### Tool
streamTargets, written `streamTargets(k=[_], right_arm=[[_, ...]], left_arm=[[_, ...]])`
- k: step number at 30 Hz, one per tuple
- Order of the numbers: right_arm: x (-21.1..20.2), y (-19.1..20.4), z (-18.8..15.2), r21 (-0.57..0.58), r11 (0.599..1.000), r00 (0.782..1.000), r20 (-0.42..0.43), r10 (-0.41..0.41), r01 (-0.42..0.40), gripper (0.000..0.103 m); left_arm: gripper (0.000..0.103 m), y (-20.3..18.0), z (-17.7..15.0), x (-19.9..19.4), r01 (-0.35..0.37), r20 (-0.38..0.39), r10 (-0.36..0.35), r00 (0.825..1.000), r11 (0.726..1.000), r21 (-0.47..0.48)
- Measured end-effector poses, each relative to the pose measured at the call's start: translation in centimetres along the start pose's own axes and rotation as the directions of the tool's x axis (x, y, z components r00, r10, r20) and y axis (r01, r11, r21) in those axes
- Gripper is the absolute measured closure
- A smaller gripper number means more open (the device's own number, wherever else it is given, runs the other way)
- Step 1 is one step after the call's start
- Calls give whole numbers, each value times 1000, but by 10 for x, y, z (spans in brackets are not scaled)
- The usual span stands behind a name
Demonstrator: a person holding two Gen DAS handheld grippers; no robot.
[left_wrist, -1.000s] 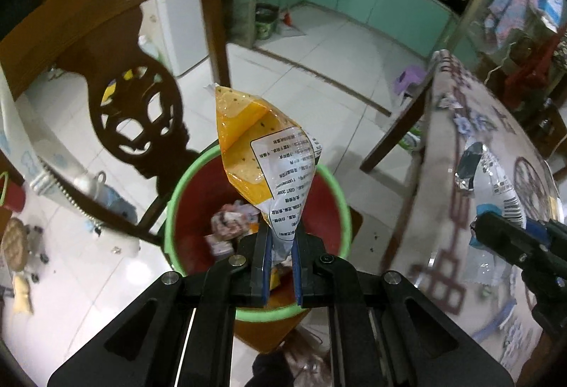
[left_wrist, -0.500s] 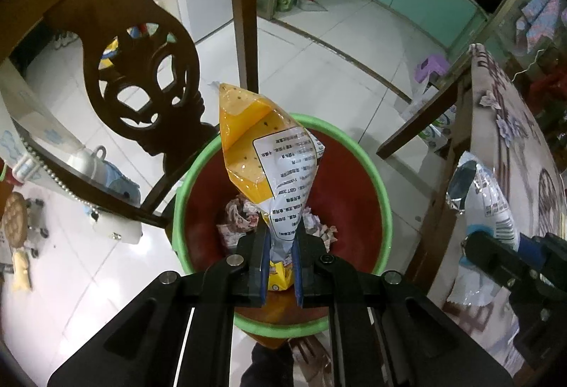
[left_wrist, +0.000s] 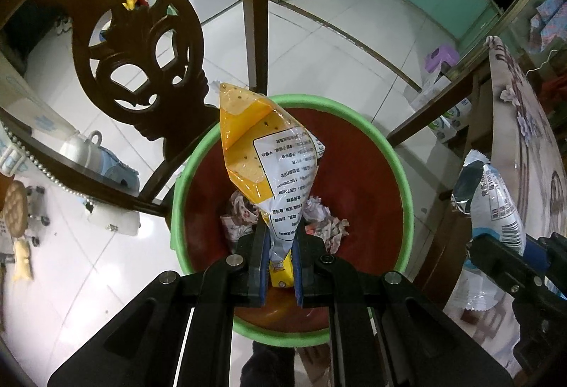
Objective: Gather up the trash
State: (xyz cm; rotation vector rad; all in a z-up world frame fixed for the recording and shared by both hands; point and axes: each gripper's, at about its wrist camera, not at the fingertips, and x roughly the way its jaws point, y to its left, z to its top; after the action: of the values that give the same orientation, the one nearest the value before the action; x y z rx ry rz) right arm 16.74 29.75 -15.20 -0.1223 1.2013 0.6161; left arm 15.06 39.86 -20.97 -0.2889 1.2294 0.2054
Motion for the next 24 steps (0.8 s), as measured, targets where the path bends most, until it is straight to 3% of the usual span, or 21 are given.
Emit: streamTargets(k=[3, 7, 9, 11, 12, 14, 19, 21, 24], right_arm=[[-1, 0, 0, -5, 1000, 1000, 0, 4, -4, 82], [-2, 4, 1, -20, 1000, 1000, 19, -8, 8, 78], [-2, 5, 1, -22, 1000, 1000, 24, -12, 13, 68], [-2, 6, 1, -23, 1000, 999, 33, -19, 19, 54], [-2, 6, 1, -23, 1000, 999, 38, -18, 19, 48], [-5, 7, -1, -28, 1000, 999, 50, -10, 11, 45], [-30, 5, -9, -38, 997, 992, 111, -59, 63, 44], [-56, 3, -18, -33, 994, 978, 190, -92, 100, 44], [-107, -4, -39, -8, 990, 940, 315, -128, 137, 43]], left_arm=[[92, 0, 1, 0, -1, -4, 1, 1000, 1000, -6], [82, 1, 2, -2, 1, 7, -1, 1000, 1000, -10], [73, 0, 2, -4, -2, 14, 2, 1000, 1000, -9], [47, 1, 2, -5, -5, 21, 6, 1000, 1000, -13], [42, 2, 1, -7, -5, 29, 5, 1000, 1000, -16], [31, 3, 0, -11, -7, 45, 8, 999, 1000, -19], [28, -3, -7, -34, -17, 89, 18, 996, 1000, -12], [27, -10, -12, -54, -1, 133, 2, 991, 1000, -6], [20, -29, -26, -95, 49, 237, -50, 970, 999, 12]])
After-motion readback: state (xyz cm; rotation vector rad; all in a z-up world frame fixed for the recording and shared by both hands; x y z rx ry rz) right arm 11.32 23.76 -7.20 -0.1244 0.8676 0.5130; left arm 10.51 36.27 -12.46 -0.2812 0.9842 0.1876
